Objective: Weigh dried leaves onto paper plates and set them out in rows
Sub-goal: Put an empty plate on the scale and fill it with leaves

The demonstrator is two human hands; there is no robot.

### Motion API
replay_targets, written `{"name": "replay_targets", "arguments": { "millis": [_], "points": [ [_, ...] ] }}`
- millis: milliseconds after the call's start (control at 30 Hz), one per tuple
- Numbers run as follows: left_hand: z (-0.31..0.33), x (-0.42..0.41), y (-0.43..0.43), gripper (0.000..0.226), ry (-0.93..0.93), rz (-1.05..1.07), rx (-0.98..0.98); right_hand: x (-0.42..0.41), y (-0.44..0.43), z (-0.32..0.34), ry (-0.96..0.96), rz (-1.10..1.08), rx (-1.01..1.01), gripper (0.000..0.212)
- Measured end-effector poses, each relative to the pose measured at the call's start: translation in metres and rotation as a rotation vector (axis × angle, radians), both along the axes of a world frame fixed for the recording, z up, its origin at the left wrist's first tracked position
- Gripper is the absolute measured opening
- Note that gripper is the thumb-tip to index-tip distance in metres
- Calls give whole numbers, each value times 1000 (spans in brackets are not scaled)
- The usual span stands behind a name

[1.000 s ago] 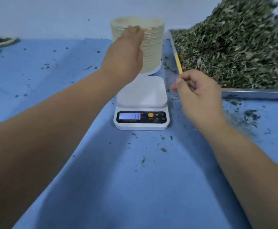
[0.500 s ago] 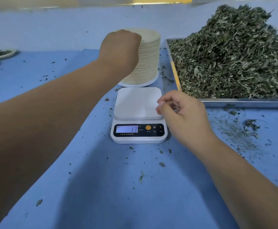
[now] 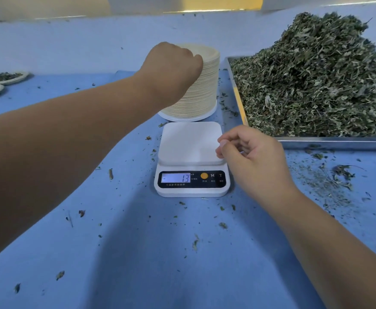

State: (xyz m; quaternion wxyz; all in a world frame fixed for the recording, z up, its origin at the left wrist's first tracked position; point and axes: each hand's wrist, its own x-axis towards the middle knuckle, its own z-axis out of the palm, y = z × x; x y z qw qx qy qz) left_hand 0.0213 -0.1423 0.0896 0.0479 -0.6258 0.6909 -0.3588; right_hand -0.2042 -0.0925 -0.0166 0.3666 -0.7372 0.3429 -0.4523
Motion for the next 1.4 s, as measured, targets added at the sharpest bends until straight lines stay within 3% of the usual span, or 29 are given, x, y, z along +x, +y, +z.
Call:
{"name": "replay_targets", "arguments": {
  "millis": [67,167,233,367,600,733,933,1200,1333,1400],
  "points": [
    [1,2,-1,33,-26,-24,0,0,1,0,-5,-1,-2,14],
    [-3,4,-3,68,-28,-111,-41,1,1,1,-14,-7,1,15],
    [-5,5,-4,72,5,-136,-53,1,1,1,-6,-6,8,17],
    [-4,6,-6,62,152,-106,-77,1,1,1,7,1,18,17],
    [-1,3,-5,15,562,61,-286,4,2,0,18,3,8,17],
    [3,-2,-9,20,922,82,-404,5,2,0,30,0,16,17],
    [-12,-7,2,34,1122,-100,-541,4,-1,2,-19,-13,61,20],
    [-39,-17,37,41,1403,-240,-648,2,-8,10,-257,15,336,17],
    [-58,-20,65,39,1434,-260,-642,-1,-14,16,-465,86,554,51],
    [-70,-21,80,39,1468,-285,-642,-2,-15,16,-505,108,574,56]
  ]
}}
